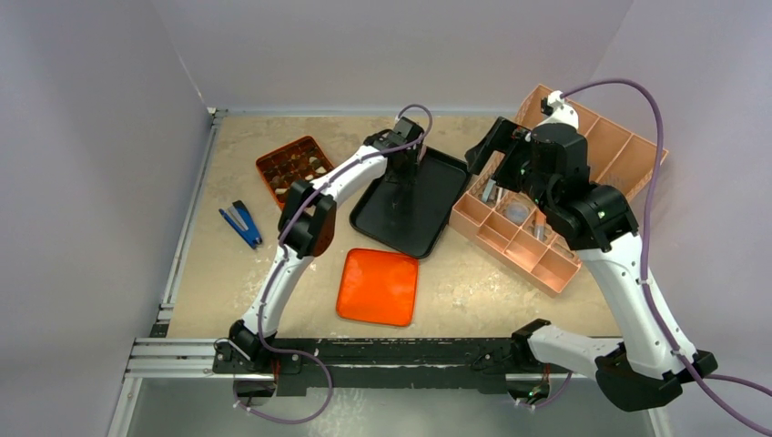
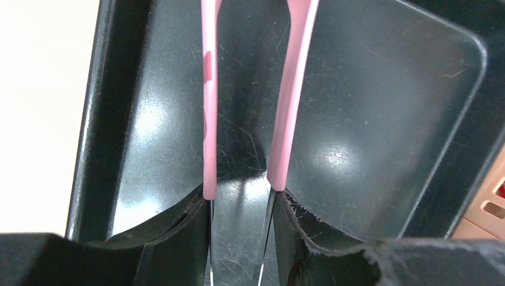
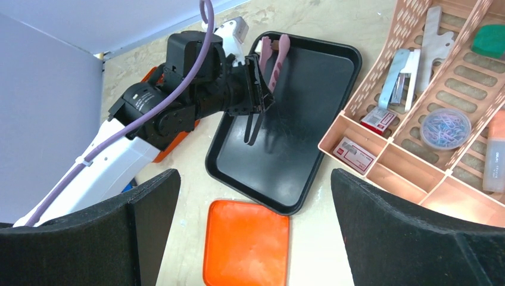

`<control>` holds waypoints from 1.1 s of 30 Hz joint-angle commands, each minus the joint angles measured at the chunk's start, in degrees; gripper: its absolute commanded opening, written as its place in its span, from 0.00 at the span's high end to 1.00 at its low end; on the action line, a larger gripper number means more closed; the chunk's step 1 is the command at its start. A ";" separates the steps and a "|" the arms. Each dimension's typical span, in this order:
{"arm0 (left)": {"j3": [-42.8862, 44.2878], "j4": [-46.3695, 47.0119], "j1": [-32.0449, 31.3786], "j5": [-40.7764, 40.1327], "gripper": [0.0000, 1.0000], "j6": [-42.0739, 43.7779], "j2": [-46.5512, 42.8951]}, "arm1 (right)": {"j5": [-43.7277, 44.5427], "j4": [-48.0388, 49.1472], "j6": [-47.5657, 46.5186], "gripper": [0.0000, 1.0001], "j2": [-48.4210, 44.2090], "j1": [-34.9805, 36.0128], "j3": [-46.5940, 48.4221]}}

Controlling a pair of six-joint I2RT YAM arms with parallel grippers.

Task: Pack the chocolate
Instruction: Pick up the fake chocolate from the plate.

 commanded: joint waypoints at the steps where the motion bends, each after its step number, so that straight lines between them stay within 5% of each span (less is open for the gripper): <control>1: 3.90 3.56 0.90 1.27 0.63 1.17 -0.07 | 1.35 0.58 -1.11 0.01 -0.41 -0.13 1.88; 11: 1.43 3.33 0.81 2.76 0.72 0.26 -4.07 | 0.64 1.33 -0.85 0.01 -0.69 -0.15 0.80; 24: -13.19 3.71 0.76 5.50 0.75 -4.07 -19.97 | -0.76 3.36 -0.22 0.01 -0.63 -0.15 -1.05; 33: -16.66 -4.93 1.26 3.99 0.75 -7.59 -29.77 | -1.05 4.55 0.63 0.01 -1.59 -0.15 -2.61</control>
